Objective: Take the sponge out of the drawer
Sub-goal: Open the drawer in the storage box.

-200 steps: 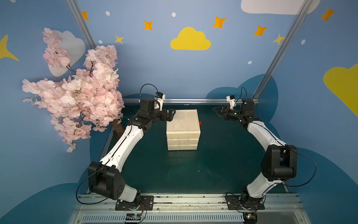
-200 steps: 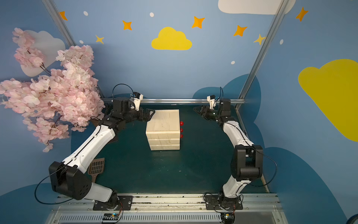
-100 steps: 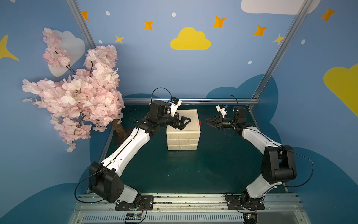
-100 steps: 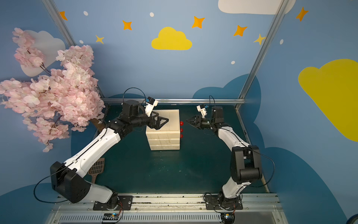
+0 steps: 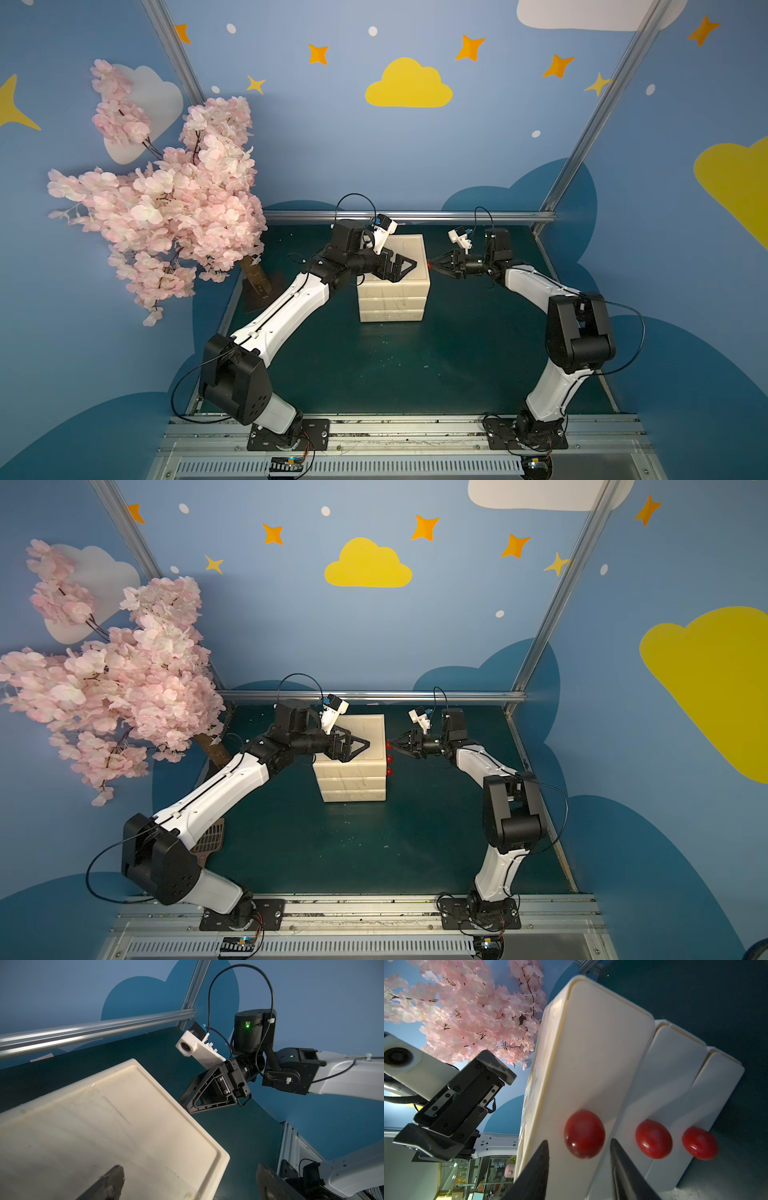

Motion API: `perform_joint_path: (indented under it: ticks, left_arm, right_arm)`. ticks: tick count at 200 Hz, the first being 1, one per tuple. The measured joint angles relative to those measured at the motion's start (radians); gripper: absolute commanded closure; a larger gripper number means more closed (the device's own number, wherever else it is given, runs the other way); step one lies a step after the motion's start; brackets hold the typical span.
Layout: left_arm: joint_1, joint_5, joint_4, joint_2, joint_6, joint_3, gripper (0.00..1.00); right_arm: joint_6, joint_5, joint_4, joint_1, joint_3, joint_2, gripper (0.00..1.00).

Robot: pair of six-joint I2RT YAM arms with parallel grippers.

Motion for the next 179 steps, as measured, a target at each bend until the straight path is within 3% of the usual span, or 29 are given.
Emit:
perform_joint_path:
  ticks: [34, 77, 105, 179]
  left_arm:
    - [0.000, 0.000, 0.003, 0.022, -0.006, 0.000, 0.01]
    - [0.000, 0.000, 0.005, 0.024, -0.008, 0.000, 0.01]
    - [0.000, 0.002, 0.005, 0.024, -0.008, 0.000, 0.01]
    - [0.000, 0.013, 0.005, 0.025, -0.012, 0.000, 0.01]
  right_arm:
    - [-0.006, -0.012, 0.001, 0.008, 0.005, 0.026, 0.64]
    - [0.000, -0.037, 0.008, 0.013, 0.005, 0.040, 0.55]
    - [0.004, -0.043, 0.017, 0.016, 0.006, 0.042, 0.54]
    - [0.057, -0.068, 0.094, 0.016, 0.030, 0.085, 0.70]
